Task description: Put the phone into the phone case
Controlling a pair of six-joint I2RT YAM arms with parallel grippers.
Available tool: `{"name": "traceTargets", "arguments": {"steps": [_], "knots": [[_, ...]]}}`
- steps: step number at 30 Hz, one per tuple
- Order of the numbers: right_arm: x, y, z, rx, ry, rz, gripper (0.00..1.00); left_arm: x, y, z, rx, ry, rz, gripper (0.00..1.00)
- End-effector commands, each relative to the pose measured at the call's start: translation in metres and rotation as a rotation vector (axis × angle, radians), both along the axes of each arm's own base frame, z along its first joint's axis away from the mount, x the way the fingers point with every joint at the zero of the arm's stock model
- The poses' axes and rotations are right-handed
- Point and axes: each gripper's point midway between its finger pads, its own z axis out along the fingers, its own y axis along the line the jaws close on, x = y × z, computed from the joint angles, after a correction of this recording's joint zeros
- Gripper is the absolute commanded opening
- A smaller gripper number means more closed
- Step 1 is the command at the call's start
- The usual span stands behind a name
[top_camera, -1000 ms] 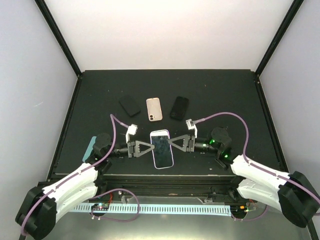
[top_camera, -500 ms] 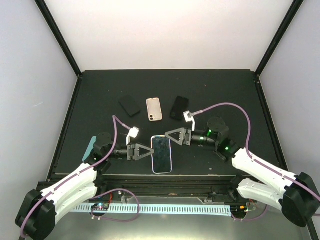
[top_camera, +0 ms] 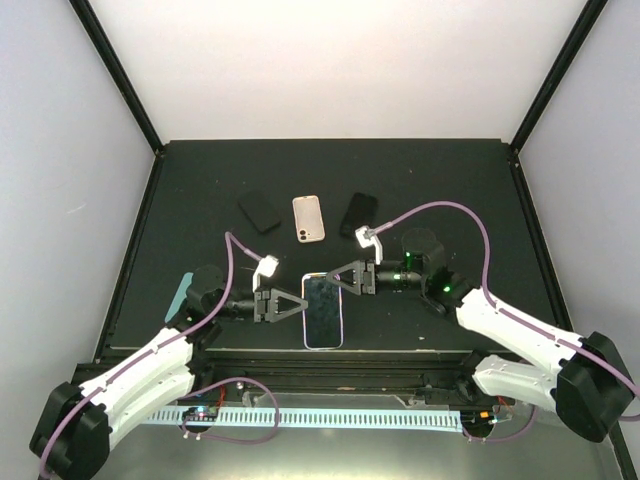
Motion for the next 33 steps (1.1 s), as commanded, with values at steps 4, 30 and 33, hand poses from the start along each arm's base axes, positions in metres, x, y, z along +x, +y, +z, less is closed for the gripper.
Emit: {"name": "traceTargets", "arguments": {"steps": [4, 30, 33], "knots": [[-0.011, 0.0, 0.012, 0.052, -0.034, 0.052, 0.12, 0.011, -0.004, 0.013, 0.004, -0.045, 0.033, 0.02], [-0.029, -0.014, -0.016, 0.144, 0.209, -0.008, 0.71, 0.057, 0.006, 0.066, -0.091, -0.032, 0.309, 0.02], [-0.032, -0.015, -0.015, 0.18, 0.228, 0.001, 0.65, 0.059, 0.007, 0.063, -0.088, -0.029, 0.327, 0.02]]}}
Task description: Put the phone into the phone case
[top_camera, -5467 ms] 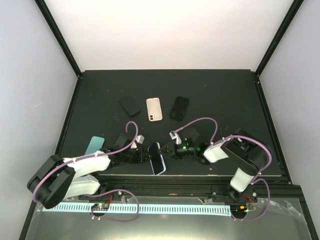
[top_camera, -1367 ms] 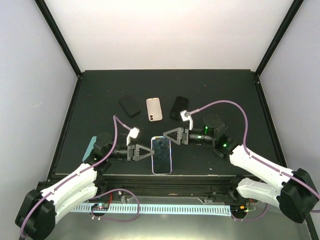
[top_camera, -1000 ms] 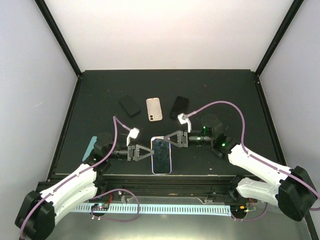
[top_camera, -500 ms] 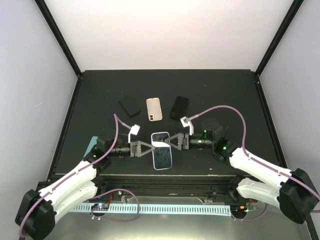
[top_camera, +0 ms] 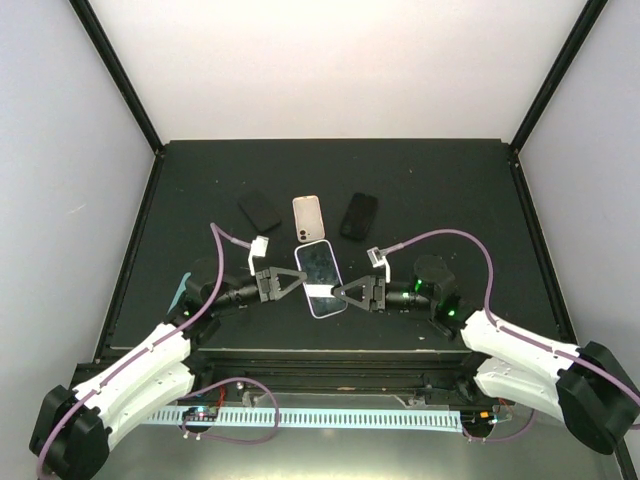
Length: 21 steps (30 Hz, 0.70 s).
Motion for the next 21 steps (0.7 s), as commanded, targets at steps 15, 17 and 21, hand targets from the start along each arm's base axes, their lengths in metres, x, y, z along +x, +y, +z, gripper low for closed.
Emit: {"name": "traceTargets", "arguments": {"steps": [15, 17, 21], "knots": [[-0.003, 0.005, 0.009, 0.103, 0.035, 0.025, 0.19, 0.024, 0.006, 0.014, 0.03, -0.075, 0.116, 0.02], [-0.003, 0.004, 0.011, 0.113, 0.027, 0.021, 0.09, 0.025, 0.007, 0.008, 0.048, -0.064, 0.123, 0.02], [-0.002, 0.005, 0.01, 0.109, 0.034, 0.019, 0.01, 0.027, 0.006, -0.002, 0.078, -0.043, 0.119, 0.01]]}}
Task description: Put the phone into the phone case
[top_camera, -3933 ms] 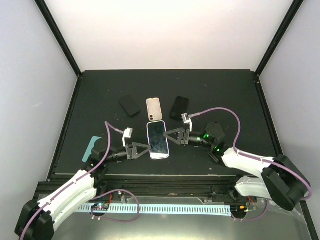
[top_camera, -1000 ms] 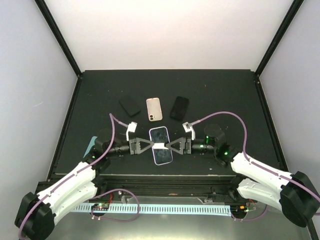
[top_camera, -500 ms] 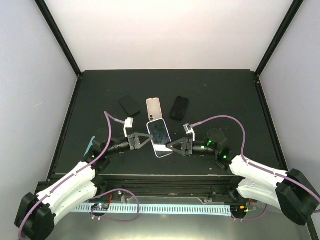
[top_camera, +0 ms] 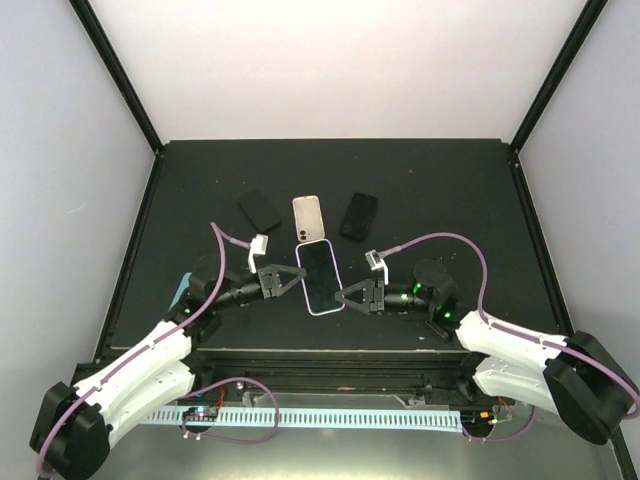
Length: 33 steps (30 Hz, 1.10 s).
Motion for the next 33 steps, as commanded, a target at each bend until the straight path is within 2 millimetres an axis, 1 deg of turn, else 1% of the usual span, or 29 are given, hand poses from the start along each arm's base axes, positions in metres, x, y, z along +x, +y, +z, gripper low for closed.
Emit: {"name": "traceTargets", "arguments": {"steps": [1, 6, 7, 8, 9, 12, 16, 18, 19, 20, 21, 23, 27, 30, 33], "knots": [[0.002, 0.002, 0.015, 0.05, -0.021, -0.006, 0.01, 0.011, 0.002, 0.009, 0.04, -0.082, 0.03, 0.02], [0.005, 0.002, 0.015, 0.043, -0.032, -0.023, 0.01, 0.009, 0.002, 0.011, 0.032, -0.074, 0.022, 0.02], [0.007, 0.002, 0.015, 0.036, -0.041, -0.028, 0.01, 0.009, 0.002, 0.012, 0.03, -0.074, 0.018, 0.05], [0.008, 0.002, 0.014, 0.024, -0.048, -0.036, 0.01, 0.008, 0.002, 0.013, 0.032, -0.07, 0.017, 0.1], [0.01, 0.002, 0.013, 0.006, -0.058, -0.045, 0.01, 0.009, 0.002, 0.014, 0.036, -0.066, 0.019, 0.18], [0.015, 0.0, 0.012, -0.032, -0.093, -0.071, 0.01, 0.009, 0.005, 0.008, 0.078, -0.048, 0.029, 0.45], [0.025, -0.002, 0.011, -0.088, -0.117, -0.106, 0.01, 0.009, 0.016, -0.009, 0.181, -0.027, 0.07, 0.7], [0.034, -0.006, 0.007, -0.121, -0.125, -0.142, 0.01, 0.008, 0.022, -0.015, 0.216, -0.029, 0.093, 0.81], [0.039, -0.008, 0.006, -0.135, -0.128, -0.159, 0.01, 0.008, 0.025, -0.017, 0.235, -0.032, 0.107, 0.92], [0.046, -0.011, 0.005, -0.152, -0.134, -0.176, 0.01, 0.008, 0.029, -0.019, 0.257, -0.033, 0.116, 0.98], [0.053, -0.015, 0.0, -0.183, -0.128, -0.192, 0.01, 0.007, 0.032, -0.02, 0.283, -0.038, 0.124, 0.99], [0.068, -0.022, -0.003, -0.226, -0.133, -0.221, 0.01, 0.007, 0.04, -0.022, 0.346, -0.04, 0.145, 0.99], [0.097, -0.042, -0.008, -0.249, -0.104, -0.293, 0.01, 0.011, 0.055, -0.032, 0.494, -0.039, 0.175, 0.99], [0.119, -0.066, -0.019, -0.307, -0.07, -0.36, 0.01, 0.016, 0.063, -0.041, 0.58, -0.023, 0.188, 0.99], [0.137, -0.09, -0.035, -0.378, -0.03, -0.417, 0.01, 0.016, 0.063, -0.047, 0.615, -0.007, 0.168, 0.99]]}}
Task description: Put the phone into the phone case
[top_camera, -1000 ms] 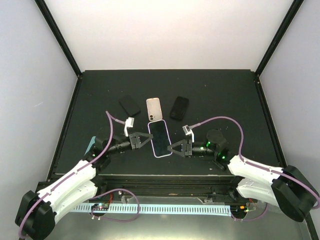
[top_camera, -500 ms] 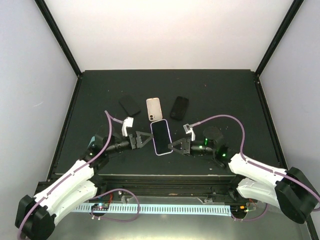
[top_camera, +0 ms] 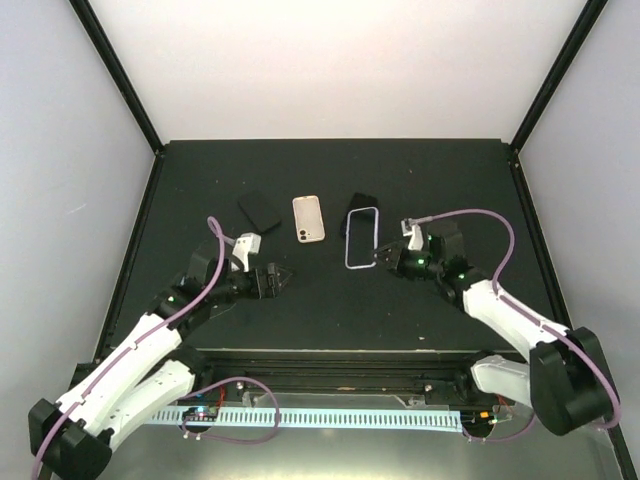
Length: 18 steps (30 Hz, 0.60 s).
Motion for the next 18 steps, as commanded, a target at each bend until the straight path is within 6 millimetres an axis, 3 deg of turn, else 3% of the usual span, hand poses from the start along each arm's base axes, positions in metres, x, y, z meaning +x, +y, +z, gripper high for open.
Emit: {"name": "traceTargets", "arguments": {"steps": [1, 9, 18], "knots": [[0.029, -0.03, -0.004, -0.08, -0.023, -0.063, 0.01, 0.0, 0.014, -0.016, 0.142, 0.029, 0.002, 0.99], [0.055, -0.076, -0.053, -0.174, 0.113, -0.162, 0.01, 0.006, 0.019, -0.022, 0.187, 0.007, 0.015, 0.99], [0.056, -0.093, -0.093, -0.193, 0.227, -0.191, 0.01, 0.007, 0.019, -0.024, 0.186, 0.015, 0.011, 0.99]]}}
